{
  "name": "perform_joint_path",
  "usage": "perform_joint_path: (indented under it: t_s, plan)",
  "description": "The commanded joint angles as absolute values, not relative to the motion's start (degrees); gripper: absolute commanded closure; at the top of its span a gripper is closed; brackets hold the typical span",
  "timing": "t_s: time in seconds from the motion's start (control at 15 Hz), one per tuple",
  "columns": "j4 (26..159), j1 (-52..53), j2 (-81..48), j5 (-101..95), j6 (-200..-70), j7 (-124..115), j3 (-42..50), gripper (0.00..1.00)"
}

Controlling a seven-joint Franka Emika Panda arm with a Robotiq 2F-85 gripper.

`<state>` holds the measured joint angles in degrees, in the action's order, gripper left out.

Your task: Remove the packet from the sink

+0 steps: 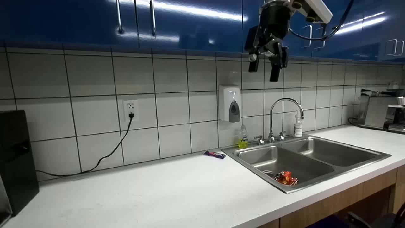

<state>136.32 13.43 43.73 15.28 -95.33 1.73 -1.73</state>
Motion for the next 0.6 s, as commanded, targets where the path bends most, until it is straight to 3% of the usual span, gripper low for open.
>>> perform_joint_path:
  t_s: [0.0,0.53]
  plan:
    - [136.07,11.57,43.66,16.15,-94.86,2.67,-2.95,0.0]
    - [136.17,10.95,43.79,15.24,-95.05,1.78,-3.42,0.0]
